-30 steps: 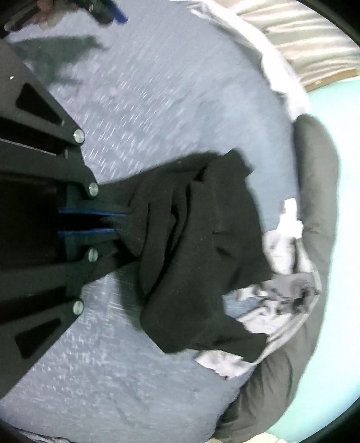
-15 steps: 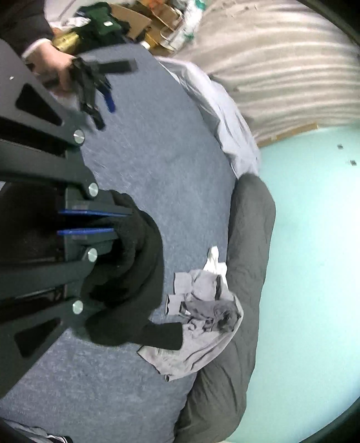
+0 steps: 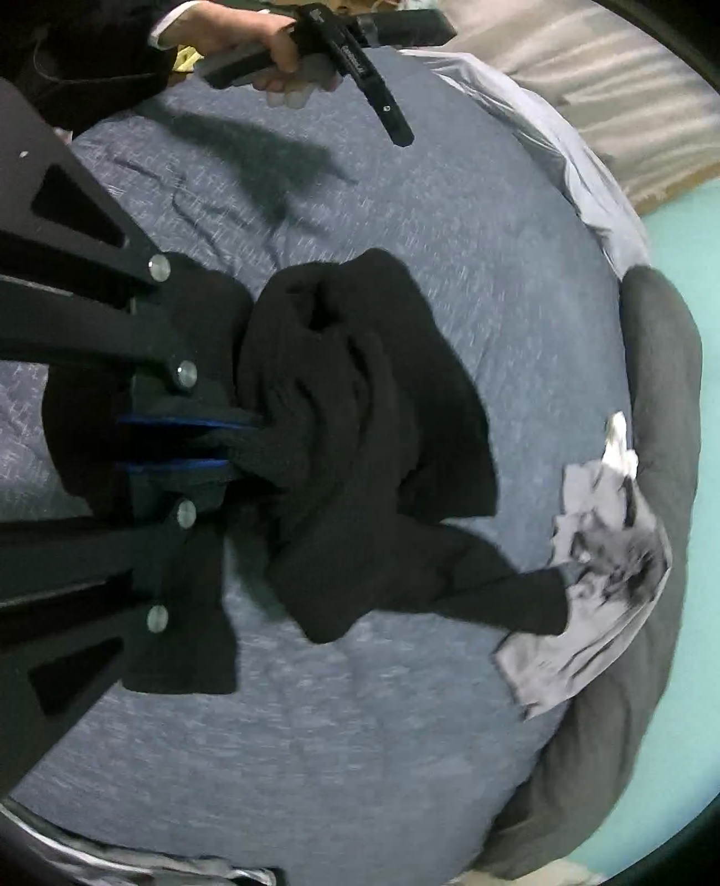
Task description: Fold clothes
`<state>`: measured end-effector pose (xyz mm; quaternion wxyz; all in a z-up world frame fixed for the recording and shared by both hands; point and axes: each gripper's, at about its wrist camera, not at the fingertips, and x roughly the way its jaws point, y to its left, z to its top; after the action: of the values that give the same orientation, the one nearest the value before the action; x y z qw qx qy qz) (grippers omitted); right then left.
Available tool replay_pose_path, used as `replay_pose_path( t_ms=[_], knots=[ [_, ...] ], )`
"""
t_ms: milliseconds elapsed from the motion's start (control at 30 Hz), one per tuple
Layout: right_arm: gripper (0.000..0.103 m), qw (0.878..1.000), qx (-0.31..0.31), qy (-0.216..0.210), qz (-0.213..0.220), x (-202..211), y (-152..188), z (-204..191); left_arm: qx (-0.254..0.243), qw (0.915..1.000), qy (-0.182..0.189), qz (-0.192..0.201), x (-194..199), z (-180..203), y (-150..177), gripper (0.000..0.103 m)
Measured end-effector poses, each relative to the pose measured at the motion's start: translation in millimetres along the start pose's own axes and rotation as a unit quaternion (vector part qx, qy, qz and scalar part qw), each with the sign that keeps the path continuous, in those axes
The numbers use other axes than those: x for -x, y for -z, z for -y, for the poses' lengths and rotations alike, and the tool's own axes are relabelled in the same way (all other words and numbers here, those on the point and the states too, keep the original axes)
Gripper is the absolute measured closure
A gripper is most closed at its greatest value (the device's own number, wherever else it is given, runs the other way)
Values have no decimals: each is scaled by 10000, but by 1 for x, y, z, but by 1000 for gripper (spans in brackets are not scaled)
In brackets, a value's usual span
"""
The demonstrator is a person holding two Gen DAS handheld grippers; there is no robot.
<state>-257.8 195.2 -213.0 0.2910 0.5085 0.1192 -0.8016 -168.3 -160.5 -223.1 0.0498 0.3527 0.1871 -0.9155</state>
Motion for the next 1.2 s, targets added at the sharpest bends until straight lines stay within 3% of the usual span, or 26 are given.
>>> replay_pose_path(
  t_ms=[133,333,500,567,633,700,733,767,1200],
  knots=[
    [79,9998,-135,-136,80,16,7,17,-126,9999,83,-71,-9,12,-2,0],
    [79,9992,-125,-348,178,42,5,23,-172,9998,41,-136,-18,19,-10,0],
    [79,9984,-200,-317,428,60,-3,33,-162,9997,-142,-101,-21,16,-17,0],
    [75,9983,-246,-202,494,58,-10,38,-139,9997,-159,-84,-21,15,-19,0],
    [68,9980,-345,-116,512,50,-22,43,-136,9997,-179,-64,-21,15,-20,0],
    [58,9978,-412,-136,493,38,-35,44,-169,9996,-217,-49,-21,15,-21,0],
    [47,9977,-445,-148,482,32,-42,45,-168,9996,-222,-50,-21,15,-21,0],
    [44,9976,-477,-160,472,26,-48,45,-160,9996,-224,-53,-21,14,-21,0],
    [44,9990,404,140,-129,-66,-116,20,-198,9995,-254,11,-20,14,-26,0]
  ],
)
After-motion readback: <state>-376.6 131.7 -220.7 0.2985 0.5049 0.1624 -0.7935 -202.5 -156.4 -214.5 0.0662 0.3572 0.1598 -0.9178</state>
